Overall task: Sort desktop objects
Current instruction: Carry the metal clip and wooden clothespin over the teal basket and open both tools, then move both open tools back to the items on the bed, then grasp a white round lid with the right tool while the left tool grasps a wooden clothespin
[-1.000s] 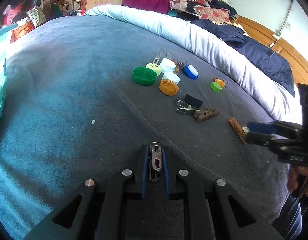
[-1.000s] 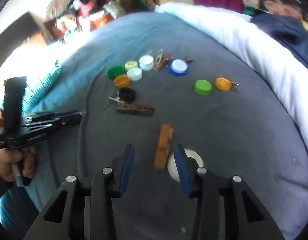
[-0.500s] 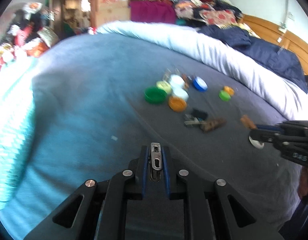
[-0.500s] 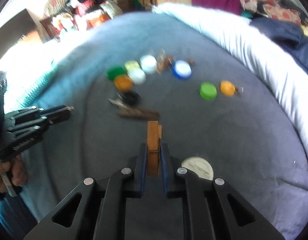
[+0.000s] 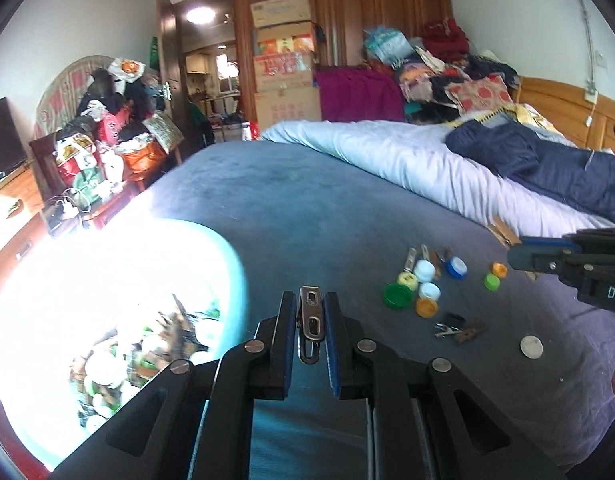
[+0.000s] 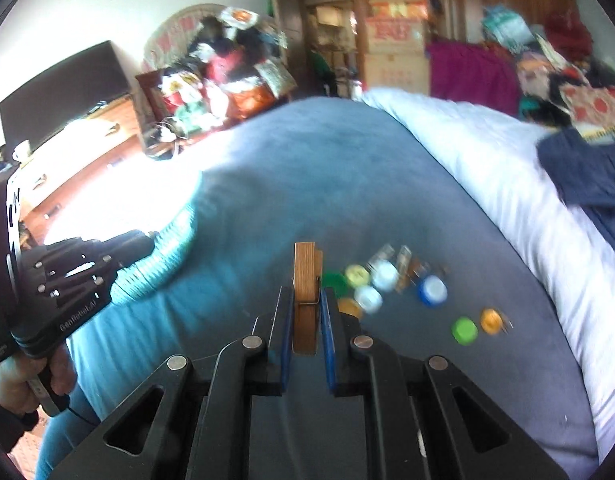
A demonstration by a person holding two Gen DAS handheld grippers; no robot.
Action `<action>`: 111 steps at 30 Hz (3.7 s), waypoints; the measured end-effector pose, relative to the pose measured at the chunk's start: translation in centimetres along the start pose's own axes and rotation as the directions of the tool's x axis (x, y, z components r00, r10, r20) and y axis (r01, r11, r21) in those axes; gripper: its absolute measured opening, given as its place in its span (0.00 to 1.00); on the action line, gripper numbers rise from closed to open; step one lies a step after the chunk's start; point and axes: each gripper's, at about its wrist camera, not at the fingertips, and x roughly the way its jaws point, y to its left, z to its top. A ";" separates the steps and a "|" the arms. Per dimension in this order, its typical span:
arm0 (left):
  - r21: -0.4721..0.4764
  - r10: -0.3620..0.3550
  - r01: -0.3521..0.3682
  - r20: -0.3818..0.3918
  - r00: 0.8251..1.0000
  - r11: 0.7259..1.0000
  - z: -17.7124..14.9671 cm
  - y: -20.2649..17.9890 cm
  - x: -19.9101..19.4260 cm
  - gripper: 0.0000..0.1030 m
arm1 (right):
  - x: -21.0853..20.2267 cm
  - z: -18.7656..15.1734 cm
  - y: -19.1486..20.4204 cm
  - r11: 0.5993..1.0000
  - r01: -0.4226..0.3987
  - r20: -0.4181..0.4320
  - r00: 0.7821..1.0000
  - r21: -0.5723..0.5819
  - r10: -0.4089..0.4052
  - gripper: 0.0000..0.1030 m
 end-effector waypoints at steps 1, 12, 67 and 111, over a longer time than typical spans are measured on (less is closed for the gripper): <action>-0.008 0.009 -0.009 0.005 1.000 1.000 0.3 0.7 -0.3 0.14 | 0.1 0.9 0.8 1.000 -0.022 0.006 1.000 -0.001 0.022 0.12; -0.144 0.150 -0.149 -0.008 0.989 0.978 4.2 13.1 -3.0 0.14 | 1.8 10.0 10.0 0.977 -0.191 0.046 0.980 -0.093 0.196 0.12; 0.250 -0.333 0.423 -0.332 0.882 0.871 -1.4 -13.0 14.0 0.70 | 2.1 -16.7 -13.8 0.991 0.086 -0.223 0.973 0.107 -0.060 0.64; 0.236 -0.292 0.434 -0.463 0.837 0.870 -4.5 -23.2 18.9 0.42 | -0.3 -19.7 -14.7 0.959 -0.007 -0.073 0.997 0.285 0.029 0.41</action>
